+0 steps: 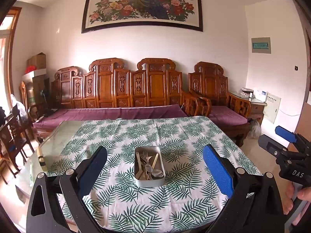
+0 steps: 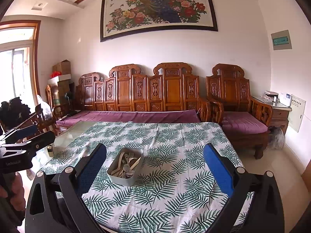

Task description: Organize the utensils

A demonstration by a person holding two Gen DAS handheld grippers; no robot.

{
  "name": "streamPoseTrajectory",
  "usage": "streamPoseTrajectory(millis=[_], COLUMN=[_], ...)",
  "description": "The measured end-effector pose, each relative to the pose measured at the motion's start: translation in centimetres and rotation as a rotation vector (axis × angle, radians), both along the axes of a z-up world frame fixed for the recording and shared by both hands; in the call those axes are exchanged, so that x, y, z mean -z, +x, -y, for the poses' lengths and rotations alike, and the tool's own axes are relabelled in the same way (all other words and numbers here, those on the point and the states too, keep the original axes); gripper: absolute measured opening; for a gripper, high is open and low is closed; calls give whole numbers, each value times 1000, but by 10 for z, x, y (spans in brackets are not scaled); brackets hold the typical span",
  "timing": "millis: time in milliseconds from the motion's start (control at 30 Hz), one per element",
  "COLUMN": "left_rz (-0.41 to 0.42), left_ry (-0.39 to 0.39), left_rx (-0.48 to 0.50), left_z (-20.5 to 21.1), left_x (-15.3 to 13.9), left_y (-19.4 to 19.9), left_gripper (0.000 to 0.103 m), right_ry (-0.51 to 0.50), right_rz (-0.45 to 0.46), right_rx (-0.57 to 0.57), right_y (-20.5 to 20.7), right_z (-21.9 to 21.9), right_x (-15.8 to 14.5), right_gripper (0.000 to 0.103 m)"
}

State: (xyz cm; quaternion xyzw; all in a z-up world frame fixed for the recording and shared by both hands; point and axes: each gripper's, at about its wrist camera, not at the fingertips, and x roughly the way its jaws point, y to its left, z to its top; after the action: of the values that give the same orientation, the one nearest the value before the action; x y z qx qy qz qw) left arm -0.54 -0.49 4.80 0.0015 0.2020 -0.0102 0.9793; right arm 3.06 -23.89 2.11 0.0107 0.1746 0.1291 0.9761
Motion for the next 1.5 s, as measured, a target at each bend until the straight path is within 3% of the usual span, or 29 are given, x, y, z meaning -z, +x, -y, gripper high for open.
streamPoseTrajectory(millis=[1500], left_rz=[2], left_ry=[1], left_rx=[6], left_z=[7], left_x=[5], left_y=[-2], left_gripper=[95], right_ry=[4], right_rz=[-6], right_rx=[-1], right_y=[0], right_z=[-2], right_x=[3], right_gripper=[100])
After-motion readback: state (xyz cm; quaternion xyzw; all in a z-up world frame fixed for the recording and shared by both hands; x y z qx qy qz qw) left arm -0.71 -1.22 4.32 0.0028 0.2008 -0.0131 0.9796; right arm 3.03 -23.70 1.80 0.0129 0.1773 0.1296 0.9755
